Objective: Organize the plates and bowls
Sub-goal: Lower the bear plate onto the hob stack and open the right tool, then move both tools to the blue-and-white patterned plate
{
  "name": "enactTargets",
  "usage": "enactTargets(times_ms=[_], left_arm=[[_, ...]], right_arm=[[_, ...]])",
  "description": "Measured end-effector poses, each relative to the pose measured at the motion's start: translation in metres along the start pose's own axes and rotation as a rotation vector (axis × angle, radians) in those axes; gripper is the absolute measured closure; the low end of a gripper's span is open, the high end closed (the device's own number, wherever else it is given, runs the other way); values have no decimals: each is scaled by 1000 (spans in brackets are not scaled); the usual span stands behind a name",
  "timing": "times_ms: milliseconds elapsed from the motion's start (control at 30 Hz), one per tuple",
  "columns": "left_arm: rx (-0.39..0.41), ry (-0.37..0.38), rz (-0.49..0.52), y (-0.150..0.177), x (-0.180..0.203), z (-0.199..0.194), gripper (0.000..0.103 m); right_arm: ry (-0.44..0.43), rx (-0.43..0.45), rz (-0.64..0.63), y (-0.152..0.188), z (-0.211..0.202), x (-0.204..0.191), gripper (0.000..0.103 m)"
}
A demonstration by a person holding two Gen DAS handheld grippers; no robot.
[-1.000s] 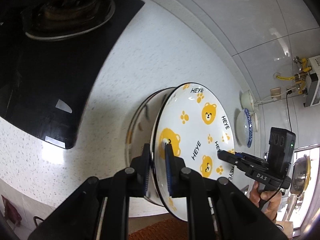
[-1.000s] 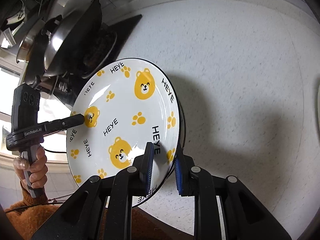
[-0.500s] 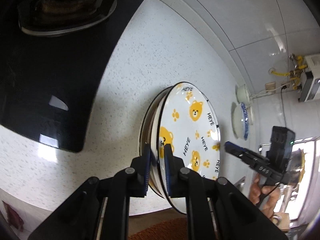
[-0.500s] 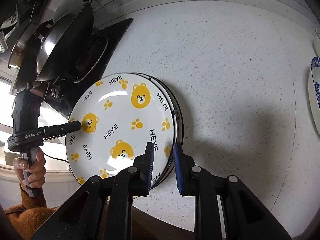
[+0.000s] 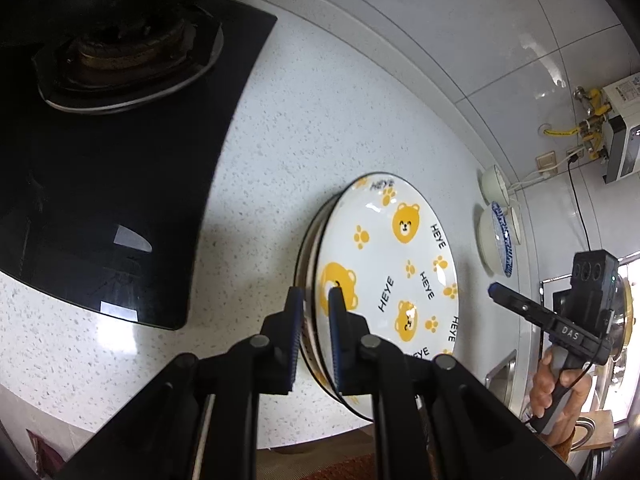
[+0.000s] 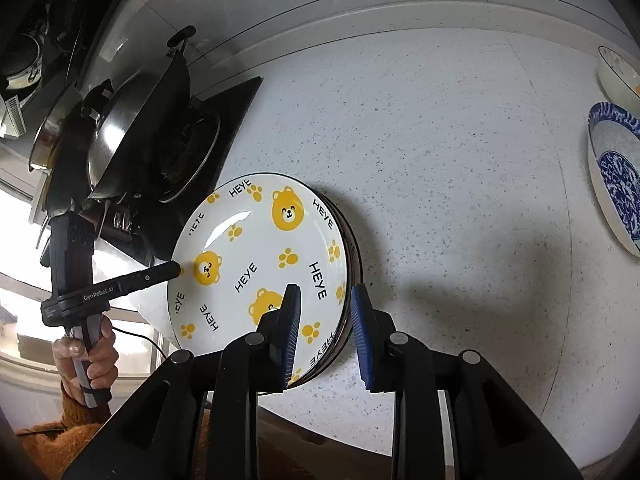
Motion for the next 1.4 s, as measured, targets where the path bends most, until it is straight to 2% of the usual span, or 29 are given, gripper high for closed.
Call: enactTargets(times_ms=[167, 233, 300, 333, 400, 467, 533, 700, 900, 1067, 1200, 1267, 1367, 1400], left_arm=[[134, 21, -3, -11, -3, -31, 89], [177, 73, -4, -14, 5, -44, 89], [184, 146, -5, -14, 19, -52, 86], [176, 166, 1, -13, 25, -52, 79], [157, 212, 30, -6, 44, -52, 33], [152, 222, 80, 1, 65, -48, 21], [128, 222, 120, 8, 87, -40, 20], [52, 229, 178, 27, 144, -6, 20], [-9, 183, 218, 60, 205, 53, 20], [-60, 80, 233, 79, 246, 114, 20], [-62, 29, 209, 73, 283, 163, 21], [-82, 23, 193, 68, 298, 188, 21], [-120, -31, 171, 60, 314, 233, 22], [-129, -49, 164, 58, 317, 245, 28]], right_arm=[[32, 59, 57, 7, -24, 14, 71], [50, 84, 96, 13, -37, 25, 68], [67, 111, 130, 19, -48, 37, 66], [77, 127, 145, 22, -56, 44, 62], [96, 159, 170, 27, -72, 57, 55], [120, 196, 193, 32, -90, 73, 51], [143, 225, 213, 37, -104, 87, 40], [201, 266, 245, 46, -134, 124, 29], [281, 251, 269, 52, -152, 181, 28], [294, 237, 288, 47, -150, 232, 28], [251, 233, 306, 37, -134, 271, 28], [213, 218, 307, 30, -121, 286, 28], [208, 180, 299, 27, -106, 304, 28], [190, 175, 303, 26, -102, 309, 28]])
Point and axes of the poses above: each gripper's, at about its wrist camera, not at the fingertips, and z roughly the way its jaws point, x to its right, y to its underside, the point moved 6 cm from there along z, roughly the way its jaws point, and after that the axes turned 14 degrees about -z, right-handed, at the moved point
